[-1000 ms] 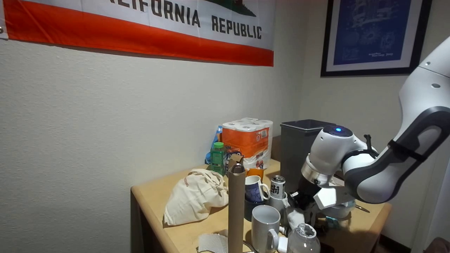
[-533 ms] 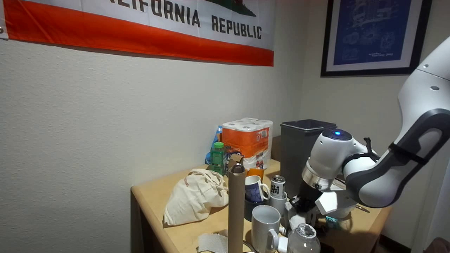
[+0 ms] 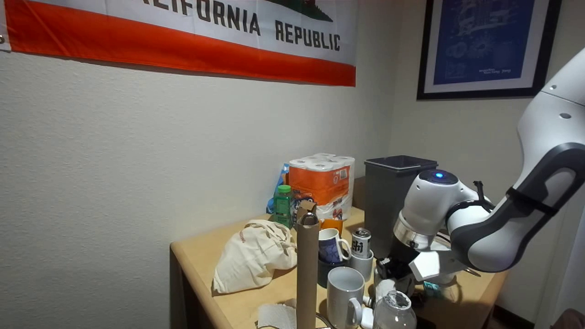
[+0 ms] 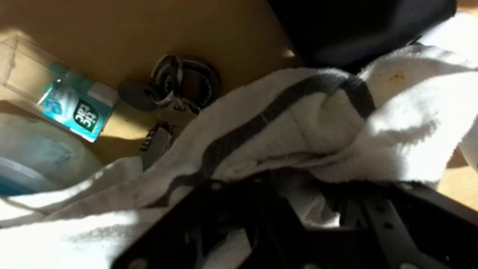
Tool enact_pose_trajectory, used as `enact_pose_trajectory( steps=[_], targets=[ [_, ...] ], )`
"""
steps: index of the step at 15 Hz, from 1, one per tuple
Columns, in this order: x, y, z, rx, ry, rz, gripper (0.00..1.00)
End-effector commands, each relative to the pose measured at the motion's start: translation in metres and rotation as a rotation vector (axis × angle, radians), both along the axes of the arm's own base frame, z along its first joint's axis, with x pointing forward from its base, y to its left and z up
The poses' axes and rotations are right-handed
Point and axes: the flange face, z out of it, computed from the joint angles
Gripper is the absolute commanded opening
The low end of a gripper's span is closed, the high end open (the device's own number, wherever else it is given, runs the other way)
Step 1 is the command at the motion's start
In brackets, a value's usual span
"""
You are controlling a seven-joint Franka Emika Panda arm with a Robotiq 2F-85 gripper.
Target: Use the white towel to wipe the inside of the gray cup
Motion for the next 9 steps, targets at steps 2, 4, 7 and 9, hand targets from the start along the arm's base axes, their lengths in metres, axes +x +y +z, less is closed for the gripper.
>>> enact_pose_trajectory(
  steps=[2,4,7,9],
  targets=[
    [-0.009,0.008,-0.011,-0.016,0.047,-0.014,0.09],
    [-0.009,0.012,-0.012,-0.017,0.052,-0.008,0.0],
    [-0.008,0.018,-0.011,-0.019,0.052,-0.002,0.0],
    [-0.007,0.02,-0.006,-0.013,0.055,-0.014,0.01]
  ],
)
